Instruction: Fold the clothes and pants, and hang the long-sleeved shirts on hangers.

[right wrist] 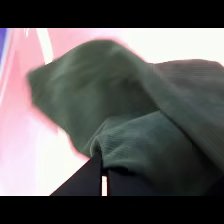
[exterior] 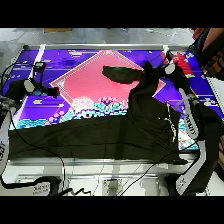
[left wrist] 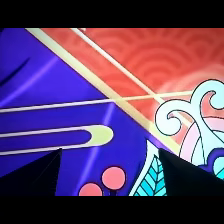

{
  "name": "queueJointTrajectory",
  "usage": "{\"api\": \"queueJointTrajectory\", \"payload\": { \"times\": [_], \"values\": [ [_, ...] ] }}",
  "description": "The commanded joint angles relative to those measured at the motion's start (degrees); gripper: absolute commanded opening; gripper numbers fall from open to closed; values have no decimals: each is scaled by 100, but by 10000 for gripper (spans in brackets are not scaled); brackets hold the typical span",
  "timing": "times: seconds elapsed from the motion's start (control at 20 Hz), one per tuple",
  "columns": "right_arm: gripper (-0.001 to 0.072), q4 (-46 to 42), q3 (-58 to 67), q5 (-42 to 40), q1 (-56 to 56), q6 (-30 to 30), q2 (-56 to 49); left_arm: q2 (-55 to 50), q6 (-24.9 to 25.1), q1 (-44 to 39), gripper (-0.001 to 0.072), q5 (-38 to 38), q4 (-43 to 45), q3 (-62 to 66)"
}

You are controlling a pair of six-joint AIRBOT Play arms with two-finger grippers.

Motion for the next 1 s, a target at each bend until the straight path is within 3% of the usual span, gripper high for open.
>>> {"api": "queueJointTrajectory", "payload": {
  "times": [0.0, 0.2, 0.45, 0.85, 0.95],
  "values": [
    [28, 205, 699, 1679, 267, -1327, 463, 96, -90, 0, 695, -85, -754, 7],
    [28, 393, 684, 2763, 612, -2092, 1471, 96, -229, 0, 695, -732, -1908, 7],
    [29, 380, 636, 4682, 855, -2638, 2315, 87, -229, 0, 695, -1655, -2085, 4],
    [29, 507, 426, 3270, 855, -2564, 2520, -308, -160, -699, 694, -2186, -2240, -201],
    [29, 514, 343, 3112, 855, -2535, 2520, -531, 87, -1075, 694, -2186, -2559, -299]
  ]
}}
